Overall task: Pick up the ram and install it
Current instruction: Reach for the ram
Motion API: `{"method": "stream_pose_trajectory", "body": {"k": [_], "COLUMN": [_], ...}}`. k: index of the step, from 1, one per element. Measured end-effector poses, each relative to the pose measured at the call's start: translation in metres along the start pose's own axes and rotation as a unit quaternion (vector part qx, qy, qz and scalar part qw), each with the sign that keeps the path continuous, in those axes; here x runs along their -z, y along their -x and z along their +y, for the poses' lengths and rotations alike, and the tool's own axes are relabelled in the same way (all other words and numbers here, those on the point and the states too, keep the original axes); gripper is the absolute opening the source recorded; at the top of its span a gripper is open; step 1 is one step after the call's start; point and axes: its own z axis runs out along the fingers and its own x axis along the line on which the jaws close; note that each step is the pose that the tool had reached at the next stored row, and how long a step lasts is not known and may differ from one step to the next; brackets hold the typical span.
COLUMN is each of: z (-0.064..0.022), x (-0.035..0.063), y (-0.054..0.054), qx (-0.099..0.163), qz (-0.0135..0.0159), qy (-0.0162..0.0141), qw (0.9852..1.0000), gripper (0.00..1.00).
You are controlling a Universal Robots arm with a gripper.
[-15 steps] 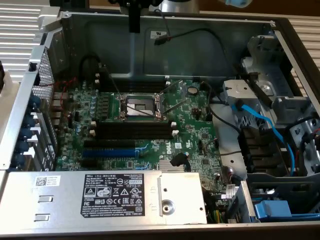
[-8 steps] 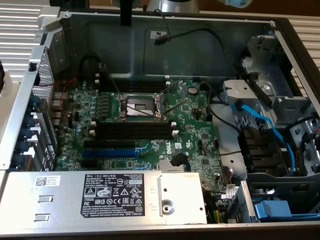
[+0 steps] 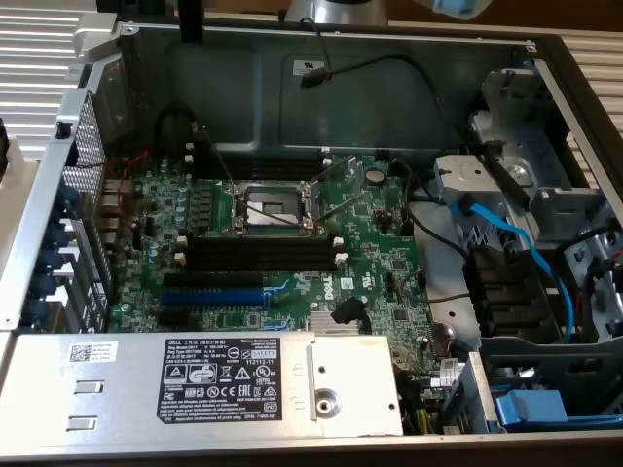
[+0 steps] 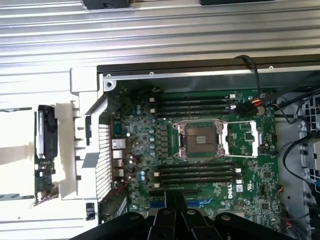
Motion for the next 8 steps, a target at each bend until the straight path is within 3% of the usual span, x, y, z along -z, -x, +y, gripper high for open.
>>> {"method": "stream_pose_trajectory", "body": {"k": [5, 8], "z": [-0.0015, -0.0025], "x": [0.0017, 0.0017], "y": [-0.023, -0.036], "qx": [0.0, 0.0], "qz": [-0.0001, -0.0006], "qy": [-0.0006, -0.0082], "qw": [1.0, 1.0], "gripper": [0.11, 0.11]}}
